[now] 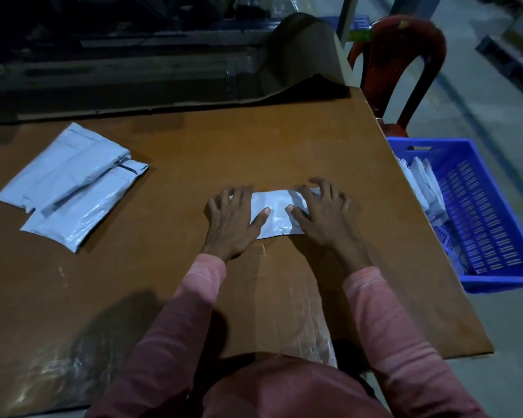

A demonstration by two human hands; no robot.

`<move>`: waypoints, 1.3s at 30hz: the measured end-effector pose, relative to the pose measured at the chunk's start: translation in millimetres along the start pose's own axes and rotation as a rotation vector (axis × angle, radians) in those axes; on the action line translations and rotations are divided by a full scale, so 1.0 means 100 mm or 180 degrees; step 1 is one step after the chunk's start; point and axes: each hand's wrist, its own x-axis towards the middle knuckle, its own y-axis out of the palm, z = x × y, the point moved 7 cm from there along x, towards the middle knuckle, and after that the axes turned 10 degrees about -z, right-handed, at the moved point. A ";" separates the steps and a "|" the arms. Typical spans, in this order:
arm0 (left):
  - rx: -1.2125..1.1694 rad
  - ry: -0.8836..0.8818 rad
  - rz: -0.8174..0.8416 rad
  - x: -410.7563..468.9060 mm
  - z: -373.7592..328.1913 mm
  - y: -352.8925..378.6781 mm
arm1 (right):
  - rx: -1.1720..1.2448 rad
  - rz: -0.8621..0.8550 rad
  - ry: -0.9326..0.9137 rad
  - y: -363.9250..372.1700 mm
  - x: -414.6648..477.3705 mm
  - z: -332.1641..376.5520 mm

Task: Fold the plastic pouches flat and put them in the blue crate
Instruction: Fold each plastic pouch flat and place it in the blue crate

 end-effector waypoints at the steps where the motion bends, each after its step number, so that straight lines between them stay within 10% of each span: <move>1: -0.0041 0.0051 0.0085 0.03 0.02 -0.02 | 0.0012 -0.0049 -0.0028 -0.05 0.02 0.01; 15: -0.0162 0.0571 0.0488 0.48 -0.31 -0.51 | -0.0159 0.0598 -0.0151 -0.68 0.18 0.16; 39: -0.0477 0.1792 -0.0074 0.74 -1.97 -0.44 | -0.0698 -0.0816 0.0730 -1.73 -0.72 -0.94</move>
